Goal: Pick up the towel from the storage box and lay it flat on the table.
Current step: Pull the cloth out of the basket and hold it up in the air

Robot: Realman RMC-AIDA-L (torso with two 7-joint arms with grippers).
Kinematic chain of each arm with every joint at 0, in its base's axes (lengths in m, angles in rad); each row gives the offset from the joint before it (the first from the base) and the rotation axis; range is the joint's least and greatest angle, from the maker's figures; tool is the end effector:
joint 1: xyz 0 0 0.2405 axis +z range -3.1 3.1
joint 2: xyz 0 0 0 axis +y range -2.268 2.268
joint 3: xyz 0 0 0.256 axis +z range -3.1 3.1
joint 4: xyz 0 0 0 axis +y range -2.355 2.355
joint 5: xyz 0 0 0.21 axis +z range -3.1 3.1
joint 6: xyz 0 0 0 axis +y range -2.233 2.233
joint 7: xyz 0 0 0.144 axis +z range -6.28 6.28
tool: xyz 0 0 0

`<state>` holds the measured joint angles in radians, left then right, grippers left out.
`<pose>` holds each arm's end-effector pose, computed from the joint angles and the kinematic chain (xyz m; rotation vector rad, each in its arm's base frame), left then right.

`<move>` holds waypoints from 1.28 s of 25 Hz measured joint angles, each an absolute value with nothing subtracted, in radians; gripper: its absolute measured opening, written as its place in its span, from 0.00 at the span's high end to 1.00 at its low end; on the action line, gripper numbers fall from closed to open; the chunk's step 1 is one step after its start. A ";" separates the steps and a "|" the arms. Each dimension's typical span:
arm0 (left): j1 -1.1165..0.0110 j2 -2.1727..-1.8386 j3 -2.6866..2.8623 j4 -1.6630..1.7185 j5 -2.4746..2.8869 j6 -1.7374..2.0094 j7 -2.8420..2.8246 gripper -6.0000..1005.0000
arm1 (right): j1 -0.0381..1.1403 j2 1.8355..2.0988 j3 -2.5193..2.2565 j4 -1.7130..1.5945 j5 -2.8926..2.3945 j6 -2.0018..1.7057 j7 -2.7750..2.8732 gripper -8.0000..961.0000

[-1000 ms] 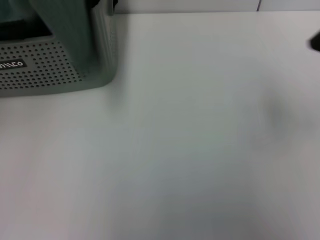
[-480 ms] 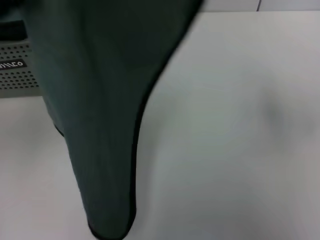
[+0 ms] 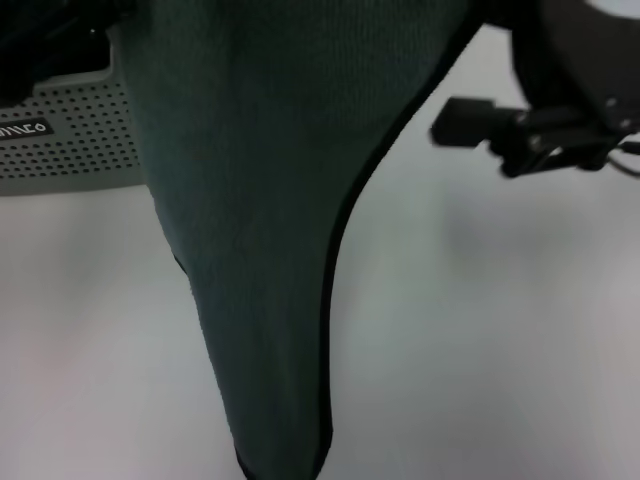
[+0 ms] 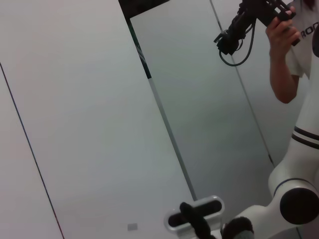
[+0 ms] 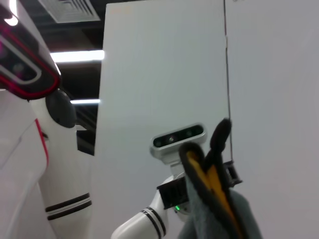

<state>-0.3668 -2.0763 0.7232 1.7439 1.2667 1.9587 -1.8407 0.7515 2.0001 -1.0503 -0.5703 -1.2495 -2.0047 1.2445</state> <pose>-0.0977 0.2434 0.1709 -2.6289 0.4152 -1.0796 0.1131 0.3272 0.0452 2.5549 0.2261 -1.5418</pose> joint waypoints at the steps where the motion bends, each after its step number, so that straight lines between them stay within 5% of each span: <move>1: -0.367 -2.077 0.724 1.742 1.267 1.959 -1.840 0.93 | 0.756 2.008 -1.050 -0.570 -1.257 -2.004 1.245 0.23; 11: -0.361 -2.079 0.731 1.705 1.282 1.959 -1.826 0.93 | 0.752 2.014 -1.043 -0.569 -1.251 -2.042 1.271 0.27; 16: -0.361 -2.079 0.733 1.703 1.300 1.960 -1.825 0.92 | 0.744 2.014 -1.038 -0.569 -1.232 -2.063 1.271 0.47; 32: -0.361 -2.086 0.738 1.695 1.294 1.964 -1.825 0.92 | 0.744 2.014 -1.052 -0.568 -1.222 -2.024 1.273 0.69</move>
